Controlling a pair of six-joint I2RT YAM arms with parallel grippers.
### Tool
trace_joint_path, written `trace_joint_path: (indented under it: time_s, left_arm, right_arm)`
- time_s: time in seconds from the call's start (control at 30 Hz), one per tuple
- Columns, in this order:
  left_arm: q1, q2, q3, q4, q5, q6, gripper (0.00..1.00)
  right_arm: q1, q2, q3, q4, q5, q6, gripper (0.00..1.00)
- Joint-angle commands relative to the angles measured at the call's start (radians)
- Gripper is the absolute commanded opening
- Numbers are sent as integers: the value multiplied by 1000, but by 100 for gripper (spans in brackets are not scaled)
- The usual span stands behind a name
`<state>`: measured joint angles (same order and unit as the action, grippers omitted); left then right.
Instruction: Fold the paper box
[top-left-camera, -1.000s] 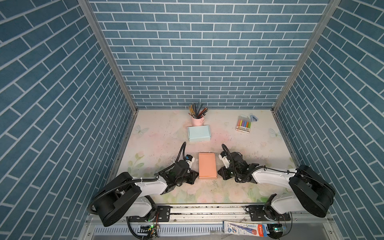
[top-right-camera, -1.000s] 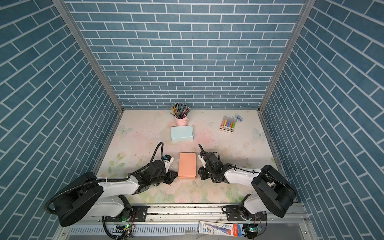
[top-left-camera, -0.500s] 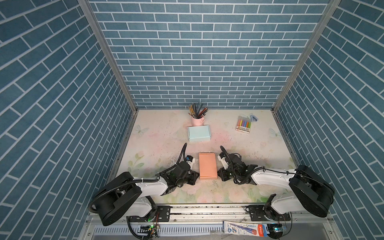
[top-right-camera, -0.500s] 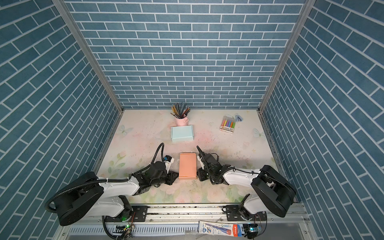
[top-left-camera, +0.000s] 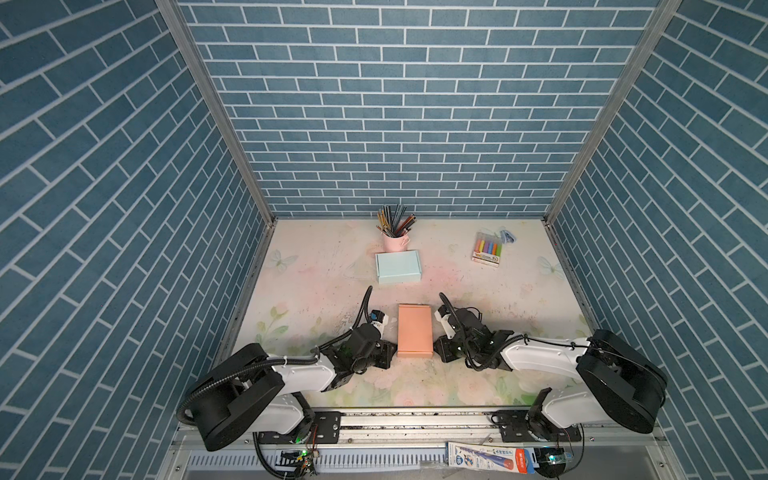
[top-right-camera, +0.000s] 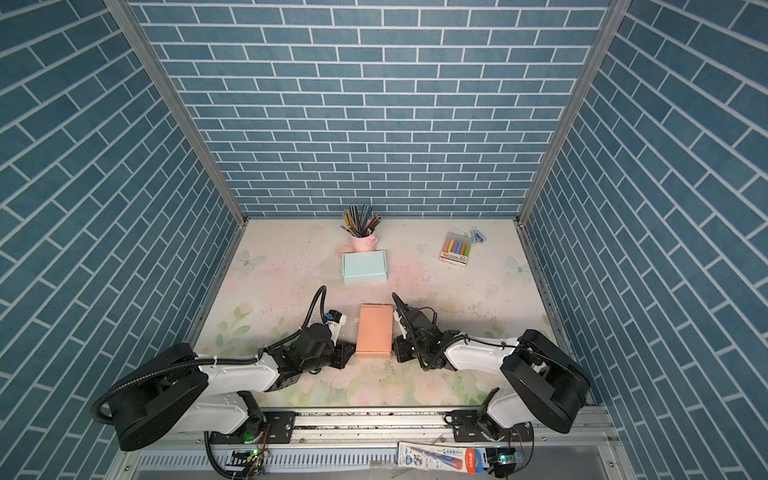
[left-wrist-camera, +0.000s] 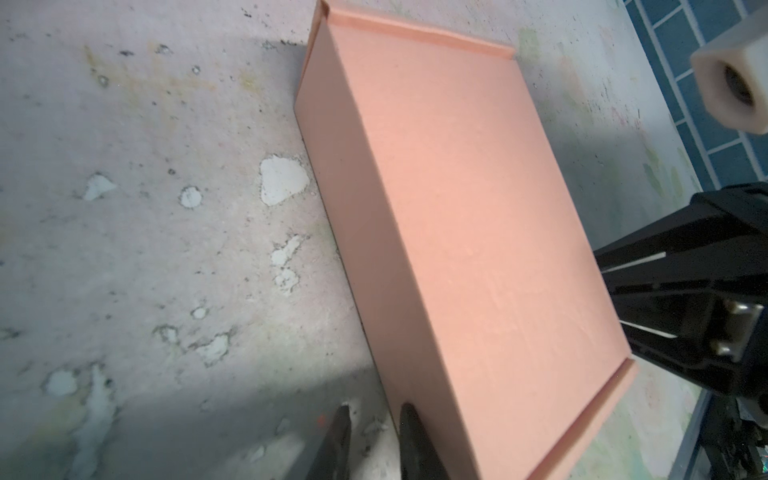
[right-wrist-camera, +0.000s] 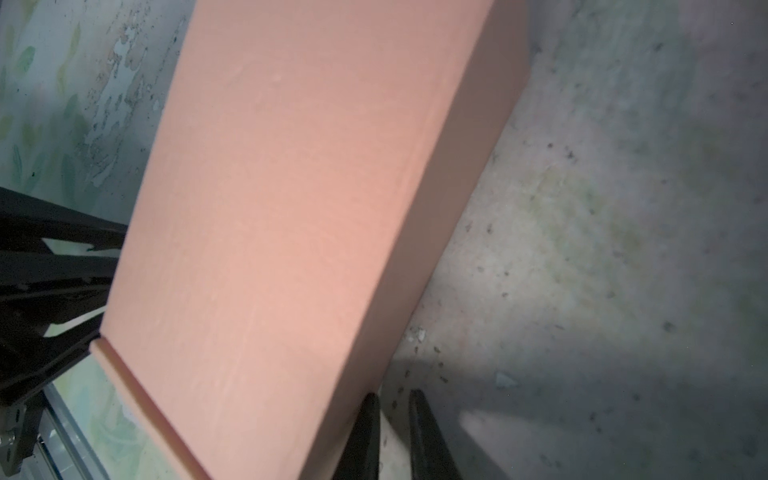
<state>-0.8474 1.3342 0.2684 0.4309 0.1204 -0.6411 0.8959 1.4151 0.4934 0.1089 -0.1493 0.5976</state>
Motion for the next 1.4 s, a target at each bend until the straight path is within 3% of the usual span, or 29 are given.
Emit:
trace_joint_path:
  time_s: [0.0,0.13,0.47,0.97,1.37]
  left_arm:
    - [13,-14,-8,-17,32,27,24]
    - [128,-32,-19,-34,94,88,24]
    - [256,-13,45,-43,126,172,24]
    - [279,273,214,85,223,206,24]
    - [264,341,204,187,300,143,24]
  right_arm:
    - [22,-8,2,-10,-22,-6,17]
    - [-35,-10,-16,-17,-31,-21,17]
    - [-154,30,44,-41,-17,-114,17]
    - [-202,184,173,11,-38,-157,17]
    - [-164,225,206,62,-91,-120,17]
